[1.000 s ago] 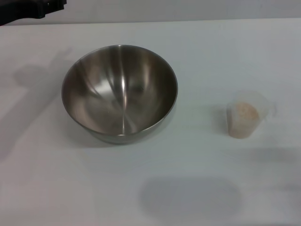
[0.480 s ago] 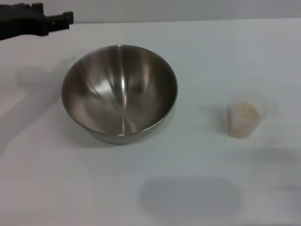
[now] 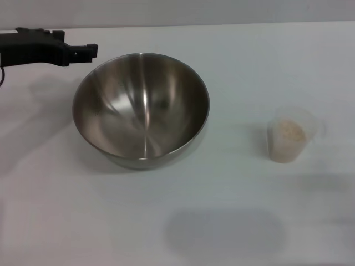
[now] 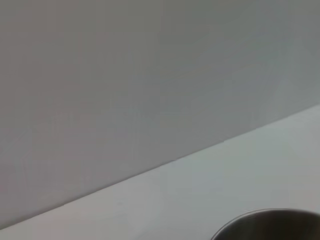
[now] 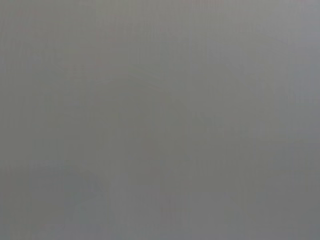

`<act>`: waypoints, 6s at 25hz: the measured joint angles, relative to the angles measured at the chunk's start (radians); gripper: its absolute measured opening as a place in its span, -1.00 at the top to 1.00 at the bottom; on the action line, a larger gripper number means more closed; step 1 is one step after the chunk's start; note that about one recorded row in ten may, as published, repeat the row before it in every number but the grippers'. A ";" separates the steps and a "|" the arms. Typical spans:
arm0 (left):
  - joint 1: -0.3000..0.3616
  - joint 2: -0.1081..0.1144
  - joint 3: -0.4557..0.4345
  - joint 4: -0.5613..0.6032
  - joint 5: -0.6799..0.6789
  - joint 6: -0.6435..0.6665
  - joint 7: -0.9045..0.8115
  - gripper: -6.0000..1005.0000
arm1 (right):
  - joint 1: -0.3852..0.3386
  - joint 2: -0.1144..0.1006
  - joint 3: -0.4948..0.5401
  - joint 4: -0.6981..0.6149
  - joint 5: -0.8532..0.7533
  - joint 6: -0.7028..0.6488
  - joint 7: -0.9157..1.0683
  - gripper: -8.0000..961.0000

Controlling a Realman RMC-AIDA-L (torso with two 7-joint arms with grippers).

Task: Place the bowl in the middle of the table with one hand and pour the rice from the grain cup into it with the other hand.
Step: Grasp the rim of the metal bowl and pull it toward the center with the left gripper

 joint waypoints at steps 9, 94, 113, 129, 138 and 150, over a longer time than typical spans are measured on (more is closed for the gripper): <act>0.036 -0.002 0.078 0.010 0.009 0.125 0.018 -0.62 | 0.000 0.001 0.000 0.000 0.000 0.001 0.000 -0.75; 0.060 0.002 0.239 -0.187 0.156 0.257 -0.283 -0.62 | -0.009 0.001 0.000 0.000 0.000 0.017 -0.007 -0.75; 0.100 0.002 0.216 -0.202 0.131 0.149 -0.209 -0.62 | -0.015 0.001 0.000 0.000 0.000 0.006 -0.008 -0.75; 0.091 0.002 0.222 -0.147 0.134 0.109 -0.168 -0.62 | -0.014 0.001 0.000 0.000 0.000 0.004 -0.008 -0.75; 0.043 0.000 0.225 -0.040 0.134 0.108 -0.136 -0.62 | -0.015 0.001 0.000 0.000 0.000 0.003 -0.008 -0.75; 0.007 -0.003 0.222 0.053 0.196 0.166 -0.130 -0.62 | -0.017 0.001 0.000 0.000 0.000 0.006 -0.007 -0.75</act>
